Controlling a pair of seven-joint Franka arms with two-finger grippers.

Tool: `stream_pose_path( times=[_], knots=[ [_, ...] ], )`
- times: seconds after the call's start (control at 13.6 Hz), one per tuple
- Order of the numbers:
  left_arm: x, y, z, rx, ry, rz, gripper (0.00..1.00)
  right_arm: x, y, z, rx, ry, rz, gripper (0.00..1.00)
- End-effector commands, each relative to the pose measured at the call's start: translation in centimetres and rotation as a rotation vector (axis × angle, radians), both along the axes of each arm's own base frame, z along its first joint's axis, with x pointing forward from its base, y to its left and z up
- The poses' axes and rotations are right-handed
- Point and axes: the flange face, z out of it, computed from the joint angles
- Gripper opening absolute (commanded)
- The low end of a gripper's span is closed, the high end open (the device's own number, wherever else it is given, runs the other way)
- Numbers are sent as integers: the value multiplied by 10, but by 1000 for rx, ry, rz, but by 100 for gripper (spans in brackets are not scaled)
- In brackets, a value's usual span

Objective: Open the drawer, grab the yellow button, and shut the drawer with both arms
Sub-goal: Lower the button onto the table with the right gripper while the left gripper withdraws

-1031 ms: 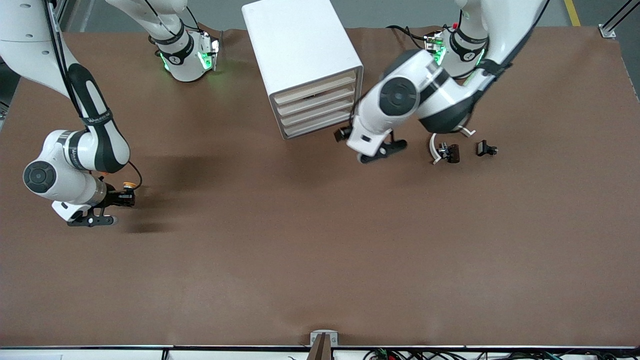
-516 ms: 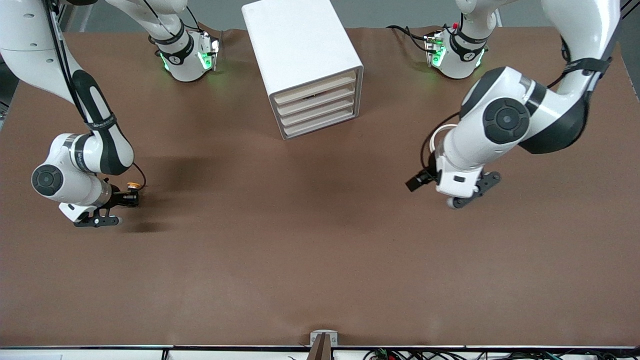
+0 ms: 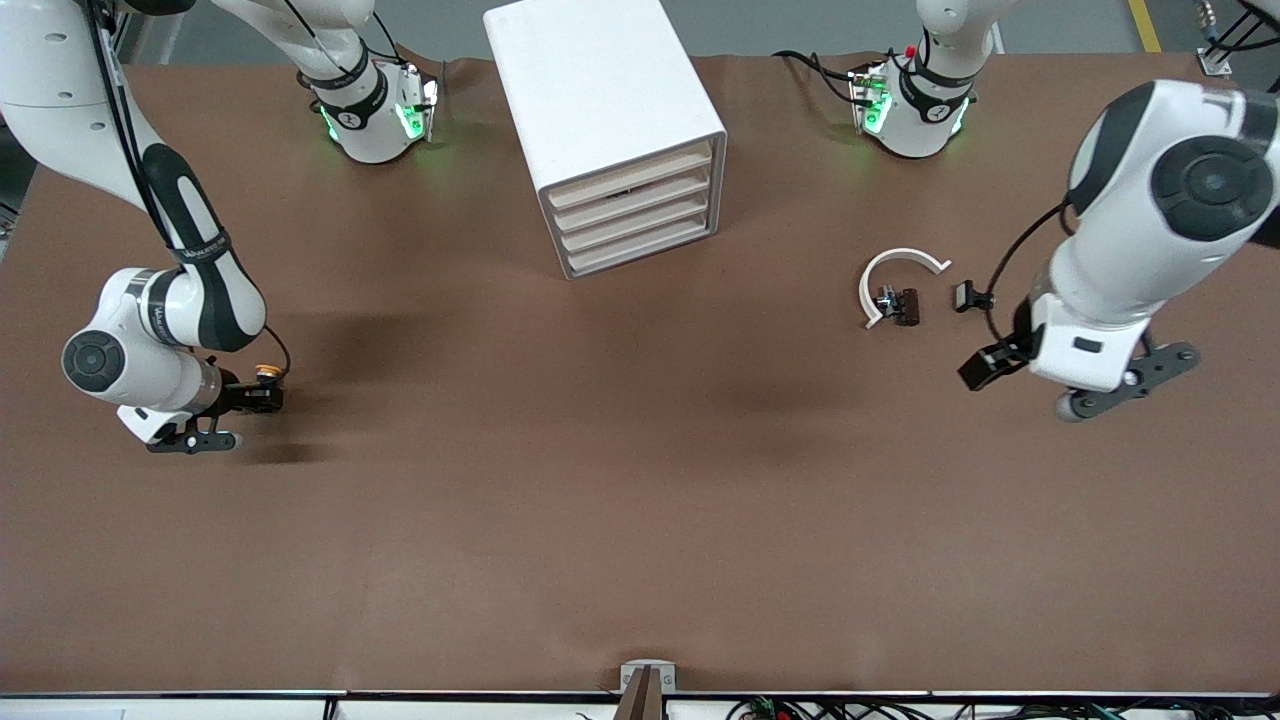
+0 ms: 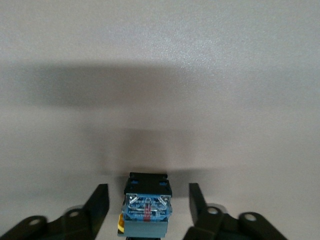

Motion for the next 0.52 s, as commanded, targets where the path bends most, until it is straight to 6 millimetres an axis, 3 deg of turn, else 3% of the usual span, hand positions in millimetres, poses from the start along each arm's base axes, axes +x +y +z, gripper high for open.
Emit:
stream_pose_path(
  times=[0.0, 0.15, 0.44],
  knots=[
    [-8, 19, 39, 21, -20, -98, 100, -1, 3, 7, -3, -1, 1, 100],
    [-7, 37, 51, 27, -8, -129, 100, -1, 10, 25, -5, 18, 4, 100],
    [-20, 63, 94, 72, 9, -237, 100, -4, 61, 82, -45, 66, -80, 100]
  ],
)
